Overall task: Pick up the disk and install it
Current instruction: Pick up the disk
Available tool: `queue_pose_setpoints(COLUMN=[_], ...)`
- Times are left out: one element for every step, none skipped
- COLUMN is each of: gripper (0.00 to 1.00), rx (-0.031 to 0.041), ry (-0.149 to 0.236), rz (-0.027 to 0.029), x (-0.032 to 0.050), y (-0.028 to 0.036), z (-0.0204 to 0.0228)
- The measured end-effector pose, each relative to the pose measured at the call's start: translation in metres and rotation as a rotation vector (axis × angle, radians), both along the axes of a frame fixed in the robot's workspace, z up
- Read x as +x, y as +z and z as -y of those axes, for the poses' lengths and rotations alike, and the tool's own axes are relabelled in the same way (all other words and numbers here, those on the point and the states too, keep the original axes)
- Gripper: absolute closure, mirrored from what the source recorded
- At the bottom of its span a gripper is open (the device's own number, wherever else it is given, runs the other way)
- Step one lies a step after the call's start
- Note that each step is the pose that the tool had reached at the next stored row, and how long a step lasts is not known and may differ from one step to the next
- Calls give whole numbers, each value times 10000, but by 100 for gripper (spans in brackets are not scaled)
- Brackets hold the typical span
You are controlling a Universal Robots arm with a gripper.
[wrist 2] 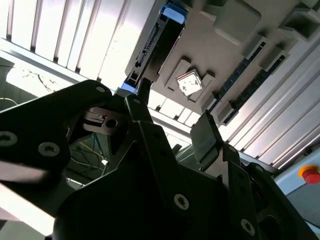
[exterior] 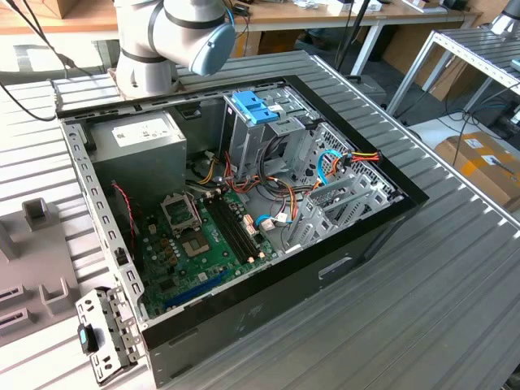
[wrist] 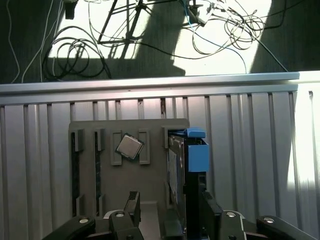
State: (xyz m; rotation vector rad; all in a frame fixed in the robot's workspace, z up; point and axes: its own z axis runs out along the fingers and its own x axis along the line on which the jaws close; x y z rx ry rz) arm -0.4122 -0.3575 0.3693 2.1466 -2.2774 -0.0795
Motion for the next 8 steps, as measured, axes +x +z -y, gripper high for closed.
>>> queue_pose_setpoints(gripper=[40, 40, 40, 40, 40, 40, 40, 40], rx=[0, 0, 0, 0, 0, 0, 0, 0], ry=[-3, -6, -10, -13, -18, -22, -26, -29], rz=[0, -1, 0, 0, 1, 0, -1, 0], x=[0, 0, 0, 0, 0, 0, 0, 0], y=[-2, -4, -7, -9, -13, -16, -19, -22], z=[-6, -11, -17, -22, -29, -37, -44, -48])
